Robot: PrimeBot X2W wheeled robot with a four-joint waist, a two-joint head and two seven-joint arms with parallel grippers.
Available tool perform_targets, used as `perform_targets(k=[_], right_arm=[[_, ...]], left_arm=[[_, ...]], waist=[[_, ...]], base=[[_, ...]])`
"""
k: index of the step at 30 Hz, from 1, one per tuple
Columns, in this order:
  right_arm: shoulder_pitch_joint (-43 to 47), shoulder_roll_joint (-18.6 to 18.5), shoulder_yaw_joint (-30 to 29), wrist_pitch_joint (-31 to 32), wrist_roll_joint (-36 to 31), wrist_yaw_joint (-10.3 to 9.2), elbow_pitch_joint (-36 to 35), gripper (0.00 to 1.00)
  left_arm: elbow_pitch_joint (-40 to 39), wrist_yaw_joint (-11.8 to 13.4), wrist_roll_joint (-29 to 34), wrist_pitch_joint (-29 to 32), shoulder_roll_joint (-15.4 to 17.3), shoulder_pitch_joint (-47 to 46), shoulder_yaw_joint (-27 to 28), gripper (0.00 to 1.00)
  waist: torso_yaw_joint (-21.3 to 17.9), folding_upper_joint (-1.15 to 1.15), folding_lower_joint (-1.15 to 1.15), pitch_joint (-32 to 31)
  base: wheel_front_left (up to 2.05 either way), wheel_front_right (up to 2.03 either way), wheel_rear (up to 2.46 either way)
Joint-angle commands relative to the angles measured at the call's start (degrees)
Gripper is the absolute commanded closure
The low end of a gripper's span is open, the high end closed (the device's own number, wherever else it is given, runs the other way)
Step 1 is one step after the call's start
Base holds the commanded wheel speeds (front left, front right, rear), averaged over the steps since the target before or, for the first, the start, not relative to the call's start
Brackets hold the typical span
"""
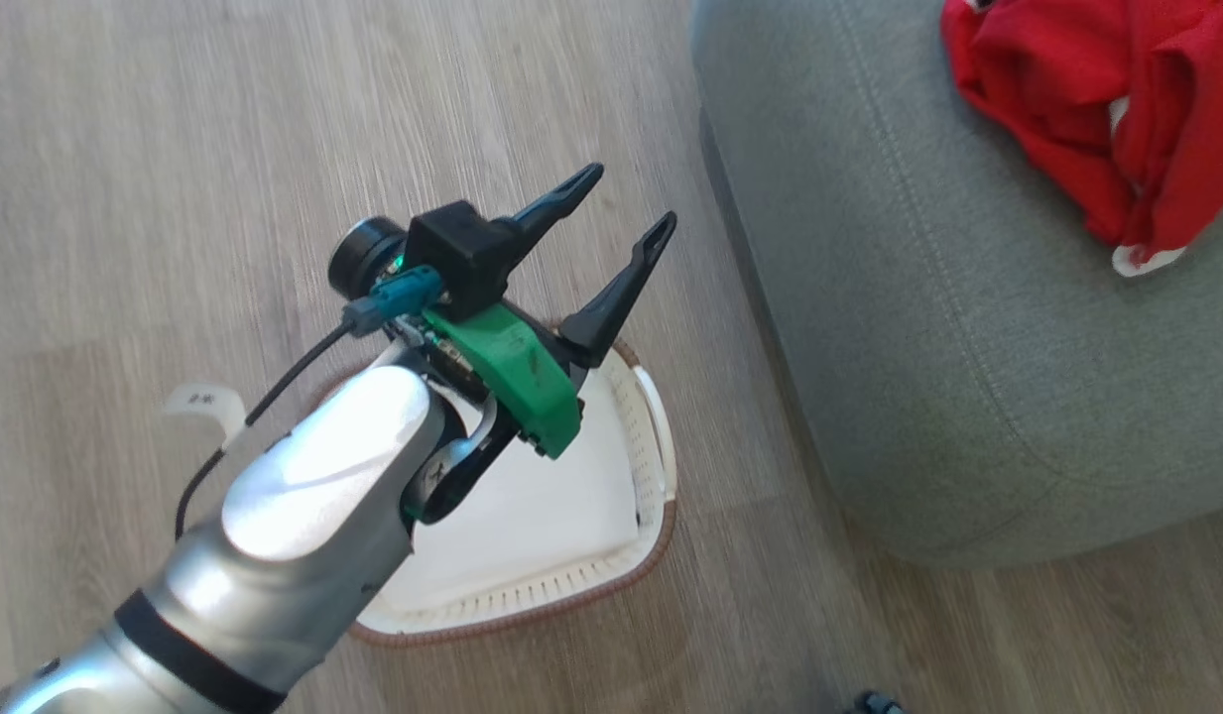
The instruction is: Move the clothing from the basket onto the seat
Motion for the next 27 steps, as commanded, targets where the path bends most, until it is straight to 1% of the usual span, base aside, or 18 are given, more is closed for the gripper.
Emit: perform_targets(k=[1, 7, 9, 14, 18, 21, 22, 27], right_arm=[[1.6, -2.5, 0.3, -0.9, 0.8, 0.40, -2.0, 0.00], [5.4, -4.1, 1.2, -3.3, 3.1, 0.40, -6.1, 0.00], [6.6, -4.5, 0.7, -4.5, 3.7, 0.40, -7.7, 0.00], [10.8, -5.2, -1.8, -7.0, 2.9, 0.40, -11.1, 0.00], [16.2, -4.4, -5.9, -8.6, 2.9, 0.40, -13.8, 0.00], [21.3, -3.1, -9.0, -8.9, 2.9, 0.40, -16.0, 0.00], [21.3, -3.1, -9.0, -8.9, 2.9, 0.40, -16.0, 0.00], [29.9, -0.2, -14.5, -8.7, 1.4, 0.40, -22.4, 0.00]], left_arm=[[-1.6, 0.4, -0.4, -0.8, 0.9, -0.6, 2.6, 0.00], [-1.6, 1.3, -1.6, -2.1, 1.3, 1.9, 3.1, 0.00], [-1.8, 1.6, -2.0, -2.5, 1.5, 2.7, 3.4, 0.00], [-2.0, 2.7, -2.9, -3.8, 2.1, 4.9, 4.3, 0.00], [-2.0, 4.0, -3.7, -4.8, 2.8, 6.9, 5.6, 0.00], [-2.0, 5.2, -4.3, -5.6, 3.5, 8.6, 6.8, 0.00], [-2.0, 5.2, -4.3, -5.6, 3.5, 8.6, 6.8, 0.00], [-2.4, 7.1, -4.8, -6.5, 5.0, 11.5, 8.5, 0.00]], waist=[[0.4, 0.00, 0.00, -2.6], [1.7, 0.00, 0.00, -7.0], [2.3, 0.00, 0.00, -8.5], [4.3, 0.00, 0.00, -12.0], [6.0, 0.00, 0.00, -14.8], [7.3, 0.00, 0.00, -16.7], [7.3, 0.00, 0.00, -16.7], [9.3, 0.00, 0.00, -18.6]], base=[[0.00, 0.00, 0.00], [0.00, 0.00, 0.00], [0.00, 0.00, 0.00], [0.00, 0.00, 0.00], [0.00, 0.00, 0.00], [0.00, 0.00, 0.00], [0.00, 0.00, 0.00], [0.00, 0.00, 0.00]])
